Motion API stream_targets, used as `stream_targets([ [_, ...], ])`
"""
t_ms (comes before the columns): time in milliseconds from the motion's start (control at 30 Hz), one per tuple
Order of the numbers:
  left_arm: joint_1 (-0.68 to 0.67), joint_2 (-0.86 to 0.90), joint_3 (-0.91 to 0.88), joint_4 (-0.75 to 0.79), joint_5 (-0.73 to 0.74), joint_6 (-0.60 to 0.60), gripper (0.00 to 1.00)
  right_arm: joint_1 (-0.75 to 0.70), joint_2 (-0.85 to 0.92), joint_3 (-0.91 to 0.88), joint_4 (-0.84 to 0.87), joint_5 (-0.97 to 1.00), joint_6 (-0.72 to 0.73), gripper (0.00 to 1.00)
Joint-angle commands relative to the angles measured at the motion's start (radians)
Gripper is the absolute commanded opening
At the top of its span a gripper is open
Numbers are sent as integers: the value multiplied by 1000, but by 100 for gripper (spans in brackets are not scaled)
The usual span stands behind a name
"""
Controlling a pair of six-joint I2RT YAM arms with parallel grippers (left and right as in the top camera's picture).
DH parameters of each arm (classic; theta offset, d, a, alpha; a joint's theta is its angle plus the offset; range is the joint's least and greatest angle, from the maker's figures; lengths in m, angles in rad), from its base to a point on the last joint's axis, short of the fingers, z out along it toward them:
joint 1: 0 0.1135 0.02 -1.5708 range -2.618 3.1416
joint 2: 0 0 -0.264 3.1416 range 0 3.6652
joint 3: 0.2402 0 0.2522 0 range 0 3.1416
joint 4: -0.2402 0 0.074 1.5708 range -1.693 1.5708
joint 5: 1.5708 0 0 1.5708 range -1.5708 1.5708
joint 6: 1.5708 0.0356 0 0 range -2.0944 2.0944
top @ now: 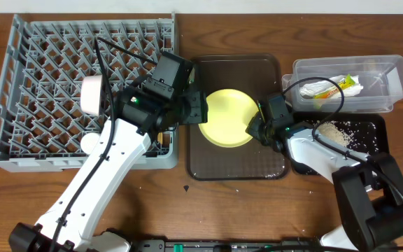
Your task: Sort waste into correct bins and load items into the dishwasher
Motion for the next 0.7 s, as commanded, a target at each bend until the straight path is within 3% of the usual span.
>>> stream_targets([
  [0, 5, -5, -1, -6, -10, 24, 61, -20, -24, -13, -54, 6, -21, 1],
  [100, 5, -5, -1, -5, -10, 47, 68, -66, -114, -13, -70, -26, -133, 1],
  [267, 6, -5, -1, -1, -13, 79, 82, -210, -304, -4, -68, -272, -397, 1],
  [467, 32, -5, -1, 27, 5, 80, 93, -401, -419, 0, -70, -621, -494, 1],
  [667, 45, -5, -1, 136, 281, 115, 95, -404, -419, 0, -71, -746, -551, 1],
])
